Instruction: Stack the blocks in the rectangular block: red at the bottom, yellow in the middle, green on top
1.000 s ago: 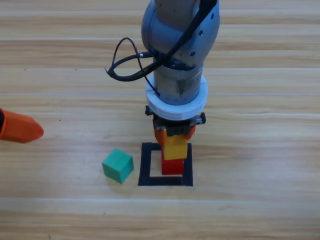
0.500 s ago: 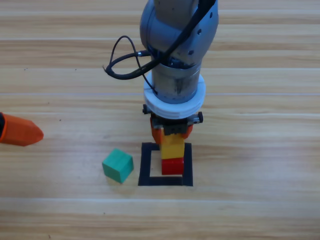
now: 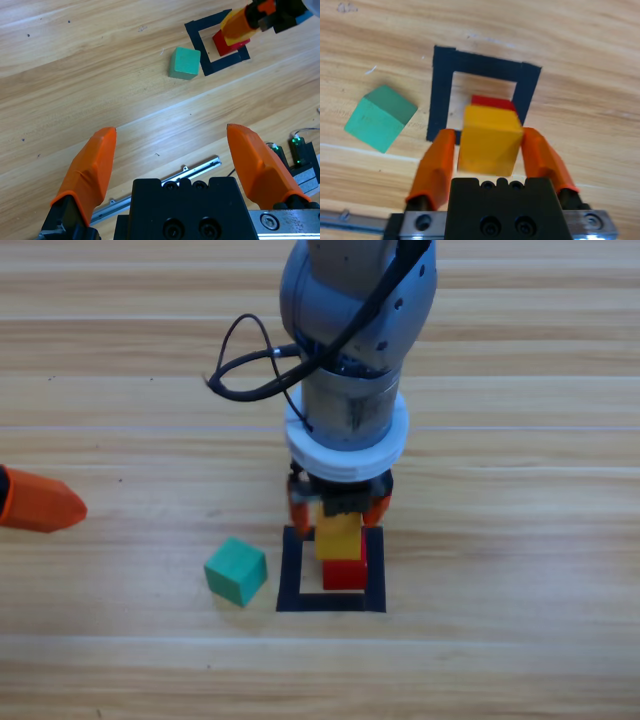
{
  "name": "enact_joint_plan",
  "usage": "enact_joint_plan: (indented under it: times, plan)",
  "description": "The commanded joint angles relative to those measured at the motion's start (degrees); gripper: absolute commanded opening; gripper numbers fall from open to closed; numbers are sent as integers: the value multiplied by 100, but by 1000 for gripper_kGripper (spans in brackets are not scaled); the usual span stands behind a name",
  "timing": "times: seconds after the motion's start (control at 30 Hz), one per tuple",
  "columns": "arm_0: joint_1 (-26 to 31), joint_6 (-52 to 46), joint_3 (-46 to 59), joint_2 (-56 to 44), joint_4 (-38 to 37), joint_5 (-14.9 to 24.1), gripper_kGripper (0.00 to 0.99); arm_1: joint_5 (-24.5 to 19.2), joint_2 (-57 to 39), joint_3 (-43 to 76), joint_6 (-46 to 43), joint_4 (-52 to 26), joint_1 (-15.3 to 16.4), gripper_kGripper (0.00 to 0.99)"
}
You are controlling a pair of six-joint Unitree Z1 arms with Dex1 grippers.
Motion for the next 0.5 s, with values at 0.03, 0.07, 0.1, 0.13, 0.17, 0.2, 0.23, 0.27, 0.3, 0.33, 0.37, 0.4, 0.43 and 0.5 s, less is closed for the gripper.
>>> enact_joint_plan:
  times: [0.03,0.07,0.1,0.13,0.17,0.2,0.23,0.27,0.3,0.33,0.37,0.4,0.43,0.5]
  plan:
    - [102,12,148,115,-132,-41,942,187,367,1,-109,46,87,990]
    - [102,12,157,115,-141,-41,942,187,349,-25,-135,46,87,990]
    - [102,12,157,115,-141,-41,942,178,323,-51,-144,55,96,990]
    - [102,12,157,115,-141,-41,942,152,244,-104,-294,55,87,990]
    - [102,12,157,115,-141,-41,942,116,147,-183,-443,55,78,990]
    - [102,12,166,115,-141,-41,942,-15,24,-280,-575,55,52,990]
    - [111,20,166,124,-150,-41,942,-59,-213,-394,-795,46,8,990]
    - [111,20,166,124,-159,-32,942,-59,-406,-473,-997,46,-36,990]
    - [111,20,157,124,-167,-24,942,-33,-635,-544,-1252,46,-80,990]
    - [111,12,131,124,-185,-15,942,37,-890,-579,-1586,55,-124,990]
    - [111,12,78,124,-203,12,942,108,-1171,-570,-1999,46,-186,990]
    - [111,38,-10,133,-246,20,940,239,-1514,-508,-2658,55,-274,990]
    - [111,126,-168,212,-246,12,940,248,-1786,-359,-3133,55,-344,990]
    - [111,284,-494,555,-238,3,933,477,-2445,239,-4143,46,-528,990]
